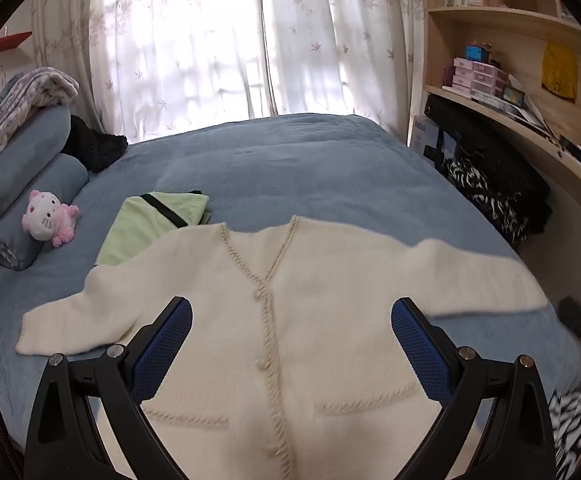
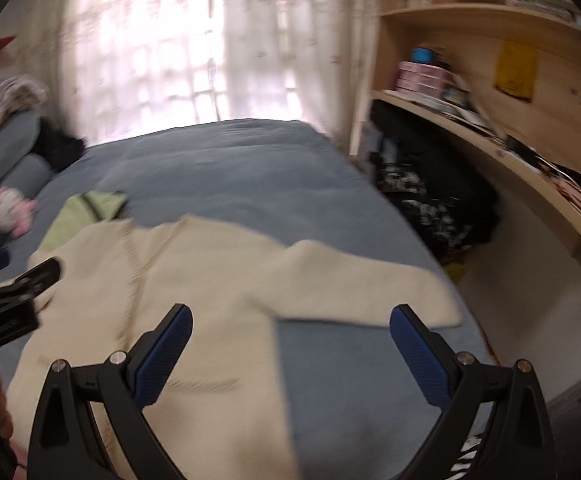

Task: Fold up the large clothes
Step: 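Grasp the cardigan sleeve cuff with the right gripper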

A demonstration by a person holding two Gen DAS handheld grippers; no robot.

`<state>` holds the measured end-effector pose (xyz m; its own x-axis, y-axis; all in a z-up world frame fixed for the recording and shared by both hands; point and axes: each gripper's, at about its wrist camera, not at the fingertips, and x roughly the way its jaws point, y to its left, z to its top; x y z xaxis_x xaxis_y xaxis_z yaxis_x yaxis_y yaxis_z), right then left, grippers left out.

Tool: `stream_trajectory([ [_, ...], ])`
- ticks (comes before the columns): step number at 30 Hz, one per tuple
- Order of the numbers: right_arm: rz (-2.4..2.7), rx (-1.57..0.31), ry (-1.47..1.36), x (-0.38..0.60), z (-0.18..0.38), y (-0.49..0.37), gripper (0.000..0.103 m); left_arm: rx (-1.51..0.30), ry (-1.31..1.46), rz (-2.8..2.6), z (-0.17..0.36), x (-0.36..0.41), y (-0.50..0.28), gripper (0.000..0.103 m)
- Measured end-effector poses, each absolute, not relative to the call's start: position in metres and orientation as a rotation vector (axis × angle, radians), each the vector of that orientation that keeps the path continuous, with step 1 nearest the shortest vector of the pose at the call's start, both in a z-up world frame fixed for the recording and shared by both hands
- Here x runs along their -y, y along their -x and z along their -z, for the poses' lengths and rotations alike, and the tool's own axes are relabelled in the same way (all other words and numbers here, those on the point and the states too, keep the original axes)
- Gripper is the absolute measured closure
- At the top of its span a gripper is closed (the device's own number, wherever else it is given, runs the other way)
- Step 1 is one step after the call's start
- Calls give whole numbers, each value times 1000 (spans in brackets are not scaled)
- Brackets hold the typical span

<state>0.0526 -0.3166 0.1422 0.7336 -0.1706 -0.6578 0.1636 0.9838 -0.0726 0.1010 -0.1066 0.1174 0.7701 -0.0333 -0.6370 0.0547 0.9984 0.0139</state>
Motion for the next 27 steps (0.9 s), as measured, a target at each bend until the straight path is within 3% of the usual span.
stream_trajectory([
  [8, 293, -775, -116, 419, -126, -104, 4, -582, -57, 39, -110, 152, -165, 4],
  [12, 351, -888, -216, 479, -85, -138, 4, -688, -3, 135, -91, 173, -208, 4],
  [14, 346, -940, -302, 513, -57, -153, 4, -742, 50, 172, -73, 182, -232, 4],
  [18, 407, -1031, -471, 573, -3, -165, 20, -828, 124, 175, -30, 194, -275, 4],
  [27, 469, -1124, -826, 649, 87, -149, 21, -935, 115, 104, 69, 221, -327, 4],
])
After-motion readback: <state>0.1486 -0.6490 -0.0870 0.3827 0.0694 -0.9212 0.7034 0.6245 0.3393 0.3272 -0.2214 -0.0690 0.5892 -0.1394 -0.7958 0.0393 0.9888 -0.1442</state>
